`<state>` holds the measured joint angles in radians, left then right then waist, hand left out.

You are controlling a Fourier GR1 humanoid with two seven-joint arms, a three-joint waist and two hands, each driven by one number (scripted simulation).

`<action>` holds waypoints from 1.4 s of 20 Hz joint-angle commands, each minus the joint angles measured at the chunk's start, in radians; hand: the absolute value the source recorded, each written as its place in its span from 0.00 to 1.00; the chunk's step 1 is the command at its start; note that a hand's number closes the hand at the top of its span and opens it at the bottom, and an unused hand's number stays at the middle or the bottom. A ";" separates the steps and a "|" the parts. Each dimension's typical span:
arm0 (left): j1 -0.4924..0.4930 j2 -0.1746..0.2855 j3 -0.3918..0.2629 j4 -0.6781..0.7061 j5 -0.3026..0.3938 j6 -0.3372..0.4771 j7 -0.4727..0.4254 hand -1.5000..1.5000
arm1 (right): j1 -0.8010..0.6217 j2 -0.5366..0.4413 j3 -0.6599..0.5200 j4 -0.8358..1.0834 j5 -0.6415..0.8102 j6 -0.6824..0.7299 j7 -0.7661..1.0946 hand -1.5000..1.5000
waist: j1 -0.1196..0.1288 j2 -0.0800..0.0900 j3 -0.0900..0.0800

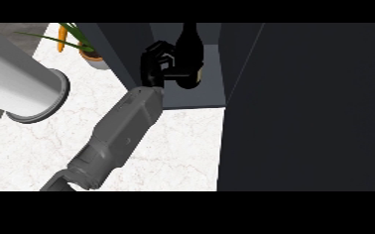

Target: Pick up the wine, place it into the cabinet and close the cabinet

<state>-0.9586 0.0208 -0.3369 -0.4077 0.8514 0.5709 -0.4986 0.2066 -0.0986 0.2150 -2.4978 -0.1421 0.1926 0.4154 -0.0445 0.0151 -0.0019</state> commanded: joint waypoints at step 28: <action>-0.172 0.079 0.029 0.294 -0.152 0.038 -0.074 0.00 | 0.056 0.004 0.033 -0.161 -0.083 0.029 0.033 0.00 | -0.019 0.005 0.000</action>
<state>-1.1608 0.0377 -0.3220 -0.1199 0.7005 0.6755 -0.5276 0.2496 -0.0824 0.2514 -2.4916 -0.1400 0.2370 0.3620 -0.0708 0.0132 0.0034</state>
